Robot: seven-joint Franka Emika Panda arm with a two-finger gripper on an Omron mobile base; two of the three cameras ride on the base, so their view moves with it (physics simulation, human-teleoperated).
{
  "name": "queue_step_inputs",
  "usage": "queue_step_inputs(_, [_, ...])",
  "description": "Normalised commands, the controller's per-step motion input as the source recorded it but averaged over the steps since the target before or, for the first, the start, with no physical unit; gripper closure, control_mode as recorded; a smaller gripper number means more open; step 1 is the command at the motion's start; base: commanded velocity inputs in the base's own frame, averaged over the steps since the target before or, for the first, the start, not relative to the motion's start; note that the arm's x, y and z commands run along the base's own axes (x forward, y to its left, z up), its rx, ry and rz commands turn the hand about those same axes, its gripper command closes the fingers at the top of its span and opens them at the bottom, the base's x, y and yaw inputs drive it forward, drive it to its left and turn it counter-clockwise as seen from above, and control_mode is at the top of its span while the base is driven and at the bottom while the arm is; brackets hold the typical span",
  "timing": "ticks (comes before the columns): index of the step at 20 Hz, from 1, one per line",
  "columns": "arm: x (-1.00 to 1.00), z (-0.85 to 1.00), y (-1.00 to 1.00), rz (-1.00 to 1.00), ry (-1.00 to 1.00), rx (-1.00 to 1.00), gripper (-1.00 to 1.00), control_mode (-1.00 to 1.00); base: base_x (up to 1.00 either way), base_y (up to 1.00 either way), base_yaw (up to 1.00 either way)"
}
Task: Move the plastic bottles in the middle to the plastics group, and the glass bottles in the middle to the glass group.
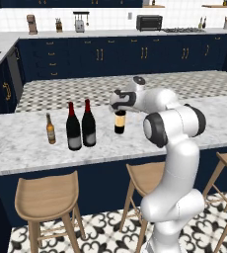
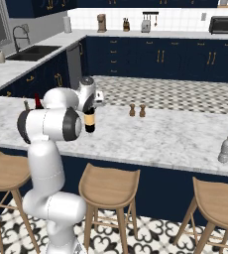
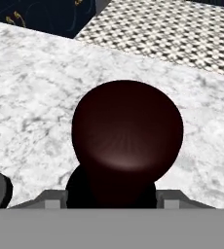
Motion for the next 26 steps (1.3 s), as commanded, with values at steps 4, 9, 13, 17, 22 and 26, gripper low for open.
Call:
queue_step_inputs(4, [-0.29,0.0,0.94,0.31,0.0,0.0,1.0,-1.0,0.0,0.0,0.0])
queue_step_inputs(9, [-0.08,0.0,0.53,0.22,0.02,0.0,1.0,-1.0,0.0,0.0,0.0])
queue_step_inputs(13, [0.0,-0.21,0.06,0.1,0.01,-0.04,1.0,-1.0,0.0,0.0,0.0])
queue_step_inputs(17, [0.0,-0.08,0.0,0.06,0.01,-0.04,1.0,-1.0,0.0,0.0,0.0])
queue_step_inputs(22, [0.0,-0.38,0.16,0.06,0.04,0.0,1.0,-1.0,0.0,0.0,0.0])
queue_step_inputs(26, [0.0,-0.06,0.0,0.03,0.0,0.0,1.0,-1.0,0.0,0.0,0.0])
